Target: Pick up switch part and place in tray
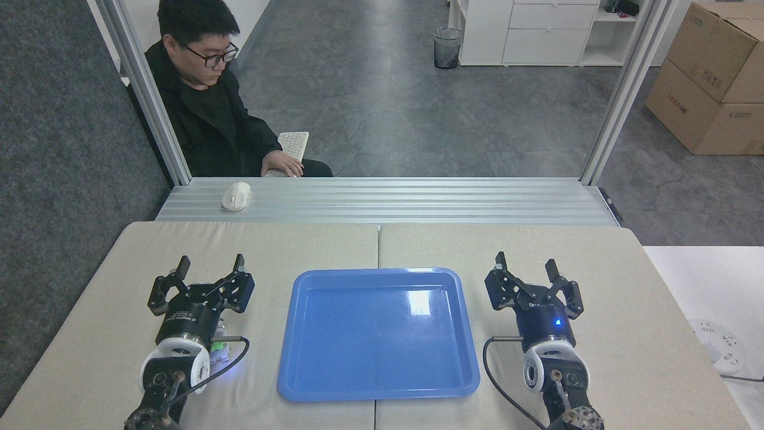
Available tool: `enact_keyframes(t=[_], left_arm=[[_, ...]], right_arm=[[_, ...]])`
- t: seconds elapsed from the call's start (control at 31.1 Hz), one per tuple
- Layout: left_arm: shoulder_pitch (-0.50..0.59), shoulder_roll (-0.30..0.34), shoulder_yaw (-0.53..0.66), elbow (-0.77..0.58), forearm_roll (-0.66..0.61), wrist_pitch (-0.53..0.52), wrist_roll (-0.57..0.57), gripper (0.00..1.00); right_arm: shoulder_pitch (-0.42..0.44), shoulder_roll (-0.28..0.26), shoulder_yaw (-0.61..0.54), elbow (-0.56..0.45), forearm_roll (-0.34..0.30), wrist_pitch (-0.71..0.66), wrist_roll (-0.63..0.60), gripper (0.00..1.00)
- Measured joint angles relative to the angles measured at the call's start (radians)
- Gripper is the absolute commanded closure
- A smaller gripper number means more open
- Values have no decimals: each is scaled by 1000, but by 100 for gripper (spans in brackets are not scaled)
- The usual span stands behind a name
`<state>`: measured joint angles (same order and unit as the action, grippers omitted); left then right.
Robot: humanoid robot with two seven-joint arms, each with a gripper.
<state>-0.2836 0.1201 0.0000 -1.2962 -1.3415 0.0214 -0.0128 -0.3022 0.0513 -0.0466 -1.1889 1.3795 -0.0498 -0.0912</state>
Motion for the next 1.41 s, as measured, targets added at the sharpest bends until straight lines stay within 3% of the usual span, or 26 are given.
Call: enact_keyframes(t=[1.41], left_arm=[[1,-25,-3,-1,-6,0,0,0]], right_arm=[[0,2,-1,0,1,0,0,0]])
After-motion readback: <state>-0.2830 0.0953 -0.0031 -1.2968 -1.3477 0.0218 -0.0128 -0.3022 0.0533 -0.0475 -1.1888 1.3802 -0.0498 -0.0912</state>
